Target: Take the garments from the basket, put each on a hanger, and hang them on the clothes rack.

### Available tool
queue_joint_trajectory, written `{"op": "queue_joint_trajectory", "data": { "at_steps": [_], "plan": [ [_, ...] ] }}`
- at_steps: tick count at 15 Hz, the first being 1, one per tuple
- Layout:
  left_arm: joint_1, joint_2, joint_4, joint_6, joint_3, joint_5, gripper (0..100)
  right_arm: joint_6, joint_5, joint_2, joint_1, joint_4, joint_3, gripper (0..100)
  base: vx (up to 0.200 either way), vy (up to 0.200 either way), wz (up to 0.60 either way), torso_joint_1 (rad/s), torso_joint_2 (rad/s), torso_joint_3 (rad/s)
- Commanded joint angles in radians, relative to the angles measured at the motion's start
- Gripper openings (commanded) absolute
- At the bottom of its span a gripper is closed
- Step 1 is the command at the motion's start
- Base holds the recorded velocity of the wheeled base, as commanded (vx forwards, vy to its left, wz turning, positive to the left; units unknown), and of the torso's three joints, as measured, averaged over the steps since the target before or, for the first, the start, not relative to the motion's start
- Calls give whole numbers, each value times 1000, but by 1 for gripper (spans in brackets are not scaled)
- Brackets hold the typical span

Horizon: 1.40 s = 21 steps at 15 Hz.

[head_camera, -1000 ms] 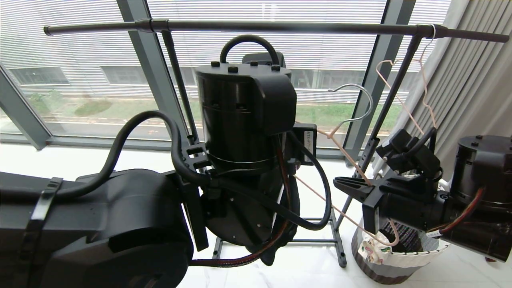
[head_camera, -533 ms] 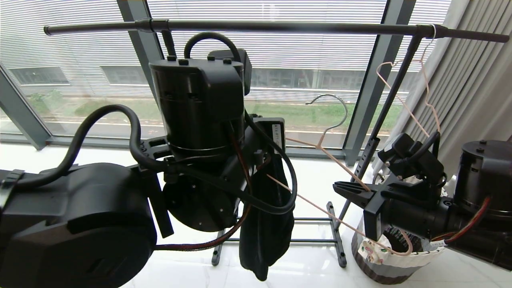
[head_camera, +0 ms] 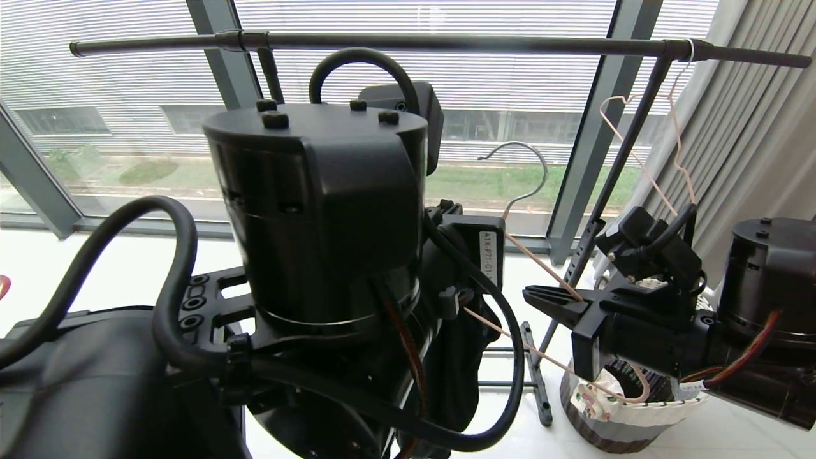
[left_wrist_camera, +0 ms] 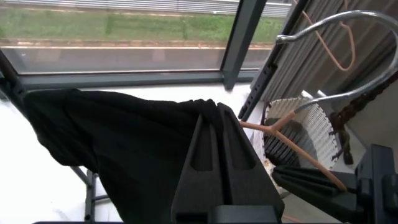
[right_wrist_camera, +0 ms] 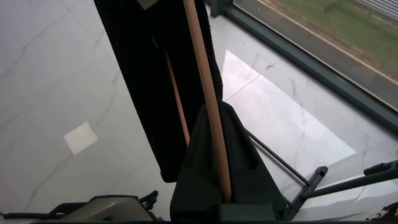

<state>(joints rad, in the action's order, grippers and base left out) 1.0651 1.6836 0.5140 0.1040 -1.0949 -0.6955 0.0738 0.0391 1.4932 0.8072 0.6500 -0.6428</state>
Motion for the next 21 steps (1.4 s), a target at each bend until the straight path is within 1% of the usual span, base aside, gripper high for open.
{"op": "queue_joint_trajectory", "data": {
  "at_steps": [1,3,4,7,8,12,14,16,17,18,19,20,21],
  "plan": [
    [19,-2,0,2,0,-1,0,0,-2,15,12,0,-14,0,0,0,0,0,0,0],
    [27,-5,0,3,3,-1,0,0,-7,22,15,0,-20,0,0,0,0,0,0,0],
    [27,-15,0,3,9,-1,0,0,-21,22,15,0,-20,0,0,0,0,0,0,0],
    [24,-51,0,3,47,-1,0,0,-42,24,13,0,-20,0,0,0,0,0,0,0],
    [24,-62,1,3,63,-1,100,0,-47,27,13,0,-20,0,0,0,0,0,0,0],
    [24,-108,0,-1,107,-2,100,0,-53,35,7,10,-26,0,0,0,0,0,0,0],
    [22,-139,0,-1,133,-2,100,3,-53,32,-14,17,-26,0,0,0,0,0,0,0],
    [16,-182,-2,-14,199,-2,100,9,-51,15,-43,17,-18,0,0,0,0,0,0,0],
    [-24,-229,0,-87,299,4,100,26,-45,-5,-63,17,0,0,0,0,0,0,0,0],
    [-59,-266,4,-145,371,27,100,46,-18,-25,-74,16,28,0,0,0,0,0,0,0],
    [-80,-305,4,-167,414,88,100,78,18,-44,-74,14,66,0,0,0,0,0,0,0],
    [-91,-346,3,-175,449,185,100,126,53,-65,-74,13,115,0,0,0,0,0,0,0],
    [-103,-390,3,-211,501,292,100,185,94,-85,-72,11,163,0,0,0,0,0,0,0]
  ]
}}
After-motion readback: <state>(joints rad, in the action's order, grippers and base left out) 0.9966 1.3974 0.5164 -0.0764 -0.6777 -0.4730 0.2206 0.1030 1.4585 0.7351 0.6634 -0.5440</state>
